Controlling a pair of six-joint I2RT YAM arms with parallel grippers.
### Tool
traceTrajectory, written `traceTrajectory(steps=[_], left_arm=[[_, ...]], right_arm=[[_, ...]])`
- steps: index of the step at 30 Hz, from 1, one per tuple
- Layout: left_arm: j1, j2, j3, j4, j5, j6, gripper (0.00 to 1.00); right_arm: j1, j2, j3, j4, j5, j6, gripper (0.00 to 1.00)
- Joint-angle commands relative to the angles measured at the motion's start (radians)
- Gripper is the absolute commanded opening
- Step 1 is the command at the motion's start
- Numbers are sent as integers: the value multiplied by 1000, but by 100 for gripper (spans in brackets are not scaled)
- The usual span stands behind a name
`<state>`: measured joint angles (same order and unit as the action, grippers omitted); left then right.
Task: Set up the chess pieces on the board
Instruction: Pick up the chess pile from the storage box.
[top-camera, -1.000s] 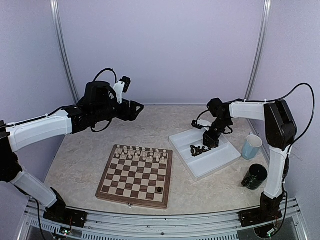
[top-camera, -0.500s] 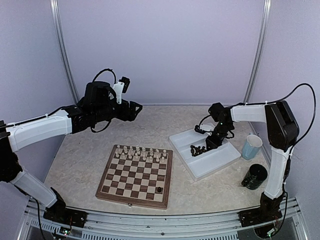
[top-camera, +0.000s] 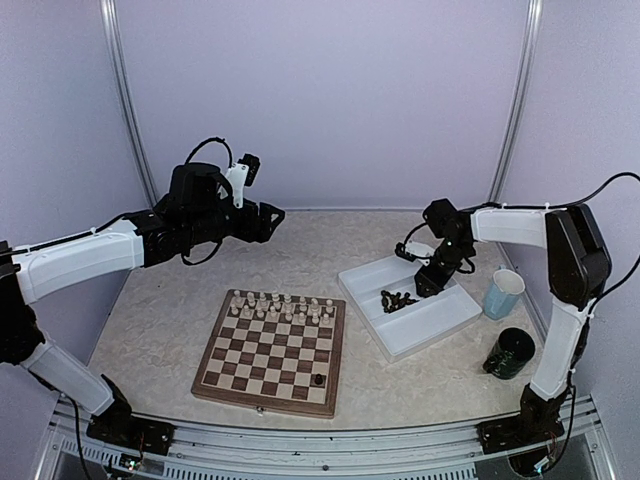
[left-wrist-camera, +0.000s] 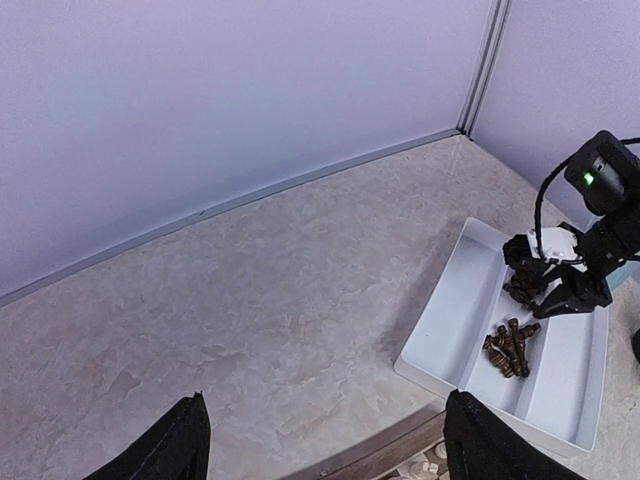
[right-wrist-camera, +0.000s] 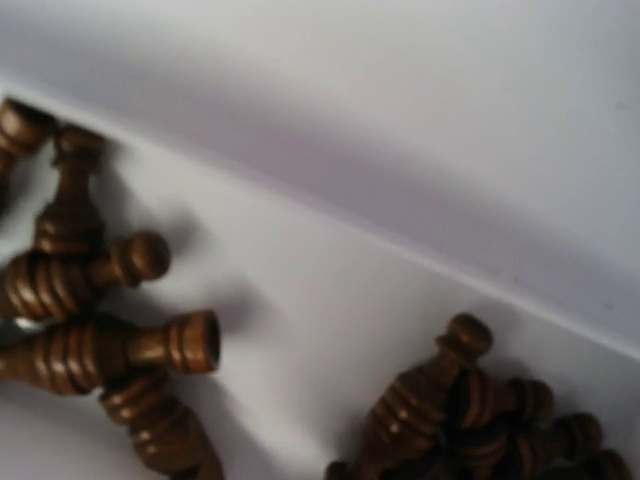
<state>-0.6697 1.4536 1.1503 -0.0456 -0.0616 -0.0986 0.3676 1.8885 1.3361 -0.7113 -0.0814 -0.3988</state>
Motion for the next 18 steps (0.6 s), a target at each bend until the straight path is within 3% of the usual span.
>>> traceTrajectory(steps=[1, 8, 13, 18], left_arm=[[-7, -15, 26, -9, -14, 17, 80], [-7, -11, 26, -9, -12, 17, 80], [-7, -6, 26, -8, -7, 14, 80], [-7, 3, 26, -4, 2, 13, 80]], right_arm=[[-14, 63, -4, -15, 23, 24, 48], [-21, 123, 13, -18, -33, 35, 37], [-21, 157, 30, -11, -74, 38, 21], [-21, 65, 10, -7, -126, 19, 13]])
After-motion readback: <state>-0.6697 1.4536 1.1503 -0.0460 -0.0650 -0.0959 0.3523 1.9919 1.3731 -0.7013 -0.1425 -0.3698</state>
